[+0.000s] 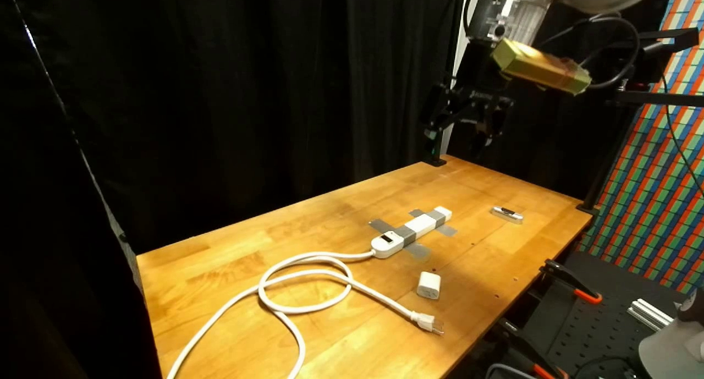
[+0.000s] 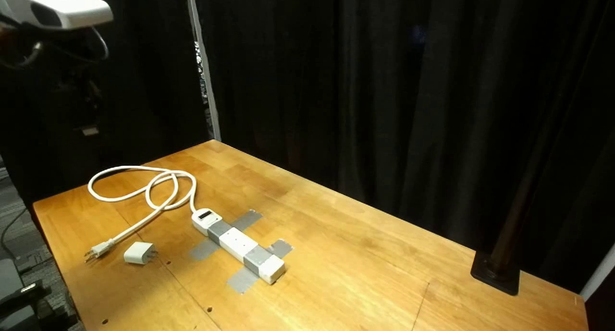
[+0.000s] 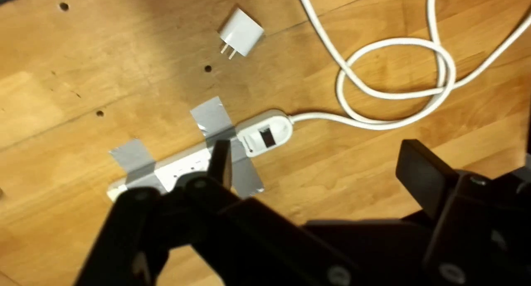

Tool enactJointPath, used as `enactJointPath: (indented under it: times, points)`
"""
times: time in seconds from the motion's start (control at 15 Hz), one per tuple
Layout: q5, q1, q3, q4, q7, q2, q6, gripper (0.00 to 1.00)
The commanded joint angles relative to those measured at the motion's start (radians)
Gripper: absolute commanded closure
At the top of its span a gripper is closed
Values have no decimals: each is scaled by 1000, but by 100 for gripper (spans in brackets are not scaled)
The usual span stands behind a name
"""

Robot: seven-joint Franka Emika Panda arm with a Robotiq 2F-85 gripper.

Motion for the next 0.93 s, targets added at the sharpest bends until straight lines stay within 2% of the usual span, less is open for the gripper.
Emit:
enactJointPath:
  times: [0.0, 0.33, 0.67, 0.87]
  points:
    - [-44, -40, 51, -16, 168, 140, 87, 0]
    - [-31, -11, 39, -34, 249, 313, 278, 0]
    - [-137, -26, 29, -35, 428, 477, 406, 0]
    - [-177, -4, -10, -35, 486, 568, 475, 0]
